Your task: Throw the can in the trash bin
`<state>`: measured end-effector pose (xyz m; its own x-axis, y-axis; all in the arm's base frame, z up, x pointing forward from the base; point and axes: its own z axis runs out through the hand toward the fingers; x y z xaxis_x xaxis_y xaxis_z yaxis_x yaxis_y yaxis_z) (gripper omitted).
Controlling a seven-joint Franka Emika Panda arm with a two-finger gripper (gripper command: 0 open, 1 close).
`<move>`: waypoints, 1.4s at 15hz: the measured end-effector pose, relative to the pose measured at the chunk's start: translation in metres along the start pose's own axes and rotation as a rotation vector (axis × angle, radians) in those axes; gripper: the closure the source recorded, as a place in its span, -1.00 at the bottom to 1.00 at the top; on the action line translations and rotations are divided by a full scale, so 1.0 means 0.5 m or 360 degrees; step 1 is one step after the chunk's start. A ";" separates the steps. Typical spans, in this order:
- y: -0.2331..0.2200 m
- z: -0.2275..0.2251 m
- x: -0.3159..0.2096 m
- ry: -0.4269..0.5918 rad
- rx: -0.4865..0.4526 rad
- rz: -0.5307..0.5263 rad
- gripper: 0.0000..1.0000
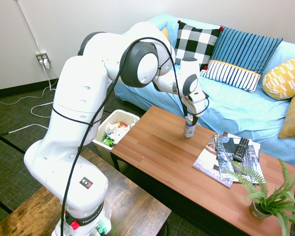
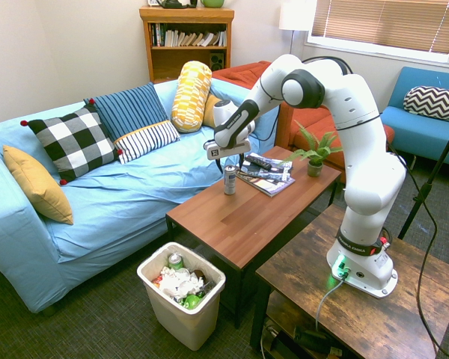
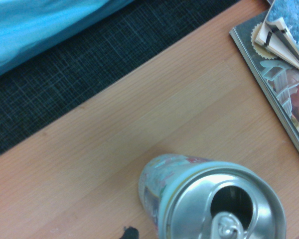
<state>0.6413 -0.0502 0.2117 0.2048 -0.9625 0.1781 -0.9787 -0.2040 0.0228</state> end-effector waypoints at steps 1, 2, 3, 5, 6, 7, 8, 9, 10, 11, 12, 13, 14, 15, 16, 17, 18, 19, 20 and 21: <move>-0.001 0.010 -0.001 -0.0007 -0.0008 0.0006 -1.00; -0.003 0.018 0.000 -0.0011 -0.0015 0.0011 -1.00; -0.004 0.027 0.000 -0.0013 -0.0023 0.0015 -1.00; -0.008 0.038 0.007 -0.0009 -0.0030 0.0022 -1.00; -0.008 0.043 0.010 -0.0011 -0.0033 0.0023 1.00; -0.009 0.046 0.012 -0.0016 -0.0033 0.0023 1.00; -0.011 0.048 0.012 -0.0020 -0.0032 0.0024 1.00; -0.012 0.049 0.012 -0.0021 -0.0031 0.0024 1.00; -0.014 0.050 0.010 -0.0023 -0.0030 0.0024 1.00; -0.016 0.051 0.009 -0.0029 -0.0029 0.0028 1.00; -0.018 0.053 0.007 -0.0034 -0.0027 0.0030 1.00; -0.020 0.055 0.008 -0.0036 -0.0024 0.0031 1.00; -0.023 0.055 0.008 -0.0035 -0.0020 0.0031 1.00; -0.024 0.054 0.009 -0.0035 -0.0015 0.0031 1.00; -0.025 0.053 0.009 -0.0034 -0.0010 0.0031 1.00; -0.025 0.052 0.010 -0.0032 -0.0005 0.0031 1.00; -0.026 0.050 0.011 -0.0030 0.0003 0.0031 1.00; -0.027 0.043 0.013 -0.0028 0.0016 0.0029 1.00; -0.028 0.031 0.012 -0.0026 0.0035 0.0022 1.00; -0.030 0.008 0.003 -0.0020 0.0064 0.0000 1.00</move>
<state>0.6565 -0.0495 0.2078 0.2050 -0.9647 0.1654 -0.9774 -0.2106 -0.0168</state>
